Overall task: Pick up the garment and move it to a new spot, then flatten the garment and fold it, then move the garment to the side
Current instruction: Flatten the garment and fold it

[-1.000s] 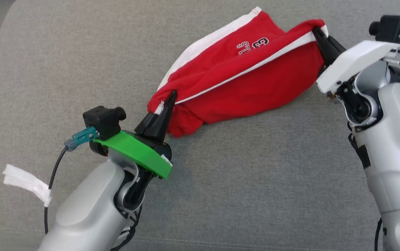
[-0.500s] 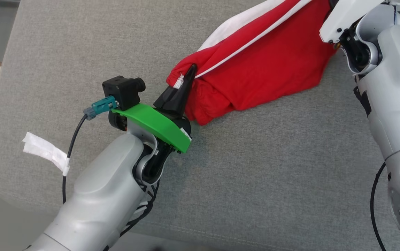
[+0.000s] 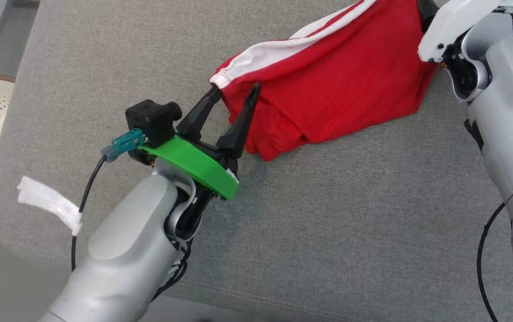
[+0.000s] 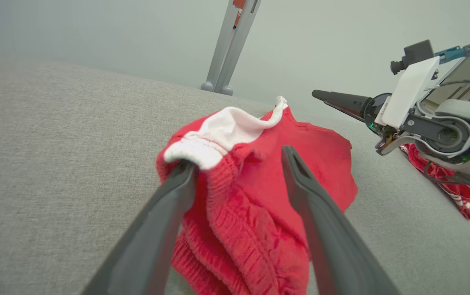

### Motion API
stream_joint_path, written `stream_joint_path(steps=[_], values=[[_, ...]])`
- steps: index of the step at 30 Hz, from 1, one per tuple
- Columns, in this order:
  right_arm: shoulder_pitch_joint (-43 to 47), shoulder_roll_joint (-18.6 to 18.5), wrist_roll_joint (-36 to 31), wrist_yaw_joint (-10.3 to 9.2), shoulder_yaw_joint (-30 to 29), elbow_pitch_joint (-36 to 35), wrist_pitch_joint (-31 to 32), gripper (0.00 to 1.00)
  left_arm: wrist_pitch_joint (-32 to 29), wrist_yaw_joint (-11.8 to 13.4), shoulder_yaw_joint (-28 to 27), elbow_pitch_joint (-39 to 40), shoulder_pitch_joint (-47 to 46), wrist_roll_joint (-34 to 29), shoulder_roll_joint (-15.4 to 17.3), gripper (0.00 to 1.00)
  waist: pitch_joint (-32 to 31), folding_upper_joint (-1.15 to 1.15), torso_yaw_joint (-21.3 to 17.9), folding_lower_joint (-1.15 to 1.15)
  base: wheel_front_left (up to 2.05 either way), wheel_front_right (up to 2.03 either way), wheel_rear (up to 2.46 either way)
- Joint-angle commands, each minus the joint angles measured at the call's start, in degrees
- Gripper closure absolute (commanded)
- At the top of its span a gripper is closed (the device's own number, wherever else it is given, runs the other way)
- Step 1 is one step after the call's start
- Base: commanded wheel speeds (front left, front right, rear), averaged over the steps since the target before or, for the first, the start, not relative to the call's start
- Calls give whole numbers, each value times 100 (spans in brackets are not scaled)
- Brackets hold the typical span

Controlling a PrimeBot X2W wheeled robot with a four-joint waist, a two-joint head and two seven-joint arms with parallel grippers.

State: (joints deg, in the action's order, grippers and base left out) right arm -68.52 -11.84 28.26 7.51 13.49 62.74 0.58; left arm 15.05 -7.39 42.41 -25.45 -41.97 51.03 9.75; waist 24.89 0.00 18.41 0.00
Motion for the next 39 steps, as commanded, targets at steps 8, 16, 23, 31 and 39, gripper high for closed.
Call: stream_joint_path(steps=[8,16,23,31,39], values=[[499,-463,304,-6,347,131,-50,0,13,-19,-1383,511,1030,-767,0,0,-234,0,47,0,0,0,0],[625,-640,484,-6,534,307,-74,0,7,-19,-2841,1040,1742,-1870,-250,0,-172,0,211,0,0,0,0],[623,-656,544,-6,688,489,-37,0,7,-19,-3585,1285,2170,-2362,-544,0,-143,0,328,0,0,0,0],[671,-604,700,-5,861,548,132,100,8,-18,-3797,1339,2393,-2541,-668,0,-176,0,378,0,0,0,0],[878,-582,985,-6,961,310,-156,100,8,-18,-3865,1318,2464,-2696,-682,0,-381,0,116,0,0,0,0]])
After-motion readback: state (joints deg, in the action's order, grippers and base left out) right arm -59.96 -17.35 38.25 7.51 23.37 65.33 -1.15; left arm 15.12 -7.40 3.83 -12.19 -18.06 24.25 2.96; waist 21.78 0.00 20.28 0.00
